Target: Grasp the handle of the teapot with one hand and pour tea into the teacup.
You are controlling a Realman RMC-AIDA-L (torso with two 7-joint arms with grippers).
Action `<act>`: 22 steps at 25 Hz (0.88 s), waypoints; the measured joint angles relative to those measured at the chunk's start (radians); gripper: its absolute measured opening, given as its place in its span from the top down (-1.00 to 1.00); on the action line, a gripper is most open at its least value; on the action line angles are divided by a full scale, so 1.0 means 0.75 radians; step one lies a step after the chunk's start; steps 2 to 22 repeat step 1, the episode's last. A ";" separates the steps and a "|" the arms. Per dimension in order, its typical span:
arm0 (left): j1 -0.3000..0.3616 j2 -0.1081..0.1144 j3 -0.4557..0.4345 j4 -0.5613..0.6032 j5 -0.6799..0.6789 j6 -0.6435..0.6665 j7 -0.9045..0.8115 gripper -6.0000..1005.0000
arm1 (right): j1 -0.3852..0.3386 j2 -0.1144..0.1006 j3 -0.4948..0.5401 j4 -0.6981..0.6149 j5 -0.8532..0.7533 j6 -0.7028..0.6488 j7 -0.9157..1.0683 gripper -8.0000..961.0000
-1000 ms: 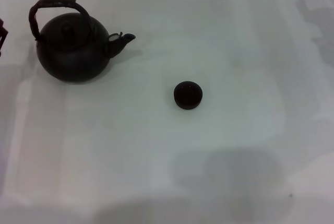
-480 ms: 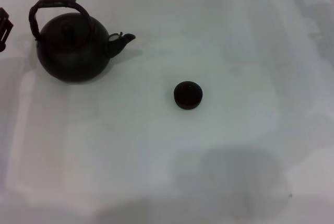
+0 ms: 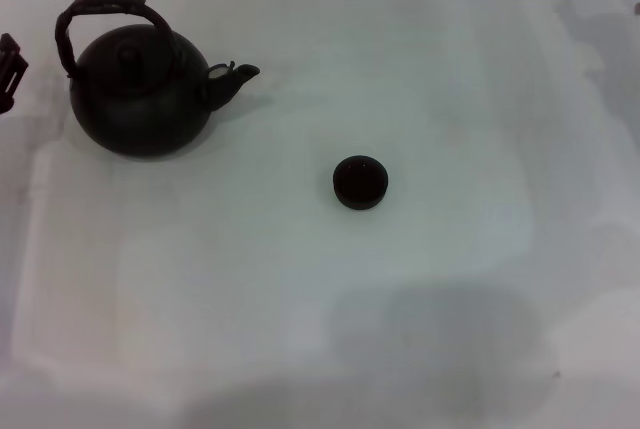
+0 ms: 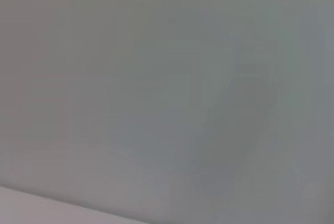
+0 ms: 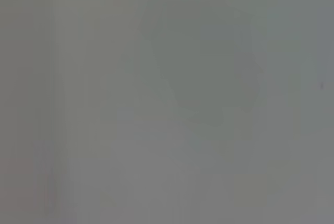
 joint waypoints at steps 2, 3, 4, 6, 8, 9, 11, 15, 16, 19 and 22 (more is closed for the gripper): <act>0.000 0.000 0.000 -0.001 -0.006 0.000 0.000 -0.77 | -0.003 0.000 0.000 0.007 0.000 0.001 0.000 -0.72; 0.000 0.000 0.000 -0.001 -0.006 0.000 0.000 -0.77 | -0.003 0.000 0.000 0.007 0.000 0.001 0.000 -0.72; 0.000 0.000 0.000 -0.001 -0.006 0.000 0.000 -0.77 | -0.003 0.000 0.000 0.007 0.000 0.001 0.000 -0.72; 0.000 0.000 0.000 -0.001 -0.006 0.000 0.000 -0.77 | -0.003 0.000 0.000 0.007 0.000 0.001 0.000 -0.72; 0.000 0.000 0.000 -0.001 -0.006 0.000 0.000 -0.77 | -0.003 0.000 0.000 0.007 0.000 0.001 0.000 -0.72; 0.000 0.000 0.000 -0.001 -0.006 0.000 0.000 -0.77 | -0.003 0.000 0.000 0.007 0.000 0.001 0.000 -0.72; 0.000 0.000 0.000 -0.001 -0.006 0.000 0.000 -0.77 | -0.003 0.000 0.000 0.007 0.000 0.001 0.000 -0.72; 0.000 0.000 0.000 -0.001 -0.006 0.000 0.000 -0.77 | -0.003 0.000 0.000 0.007 0.000 0.001 0.000 -0.72; 0.000 0.000 0.000 -0.001 -0.006 0.000 0.000 -0.77 | -0.003 0.000 0.000 0.007 0.000 0.001 0.000 -0.72; 0.000 0.000 0.000 -0.001 -0.006 0.000 0.000 -0.77 | -0.003 0.000 0.000 0.007 0.000 0.001 0.000 -0.72; 0.000 0.000 0.000 -0.001 -0.006 0.000 0.000 -0.77 | -0.003 0.000 0.000 0.007 0.000 0.001 0.000 -0.72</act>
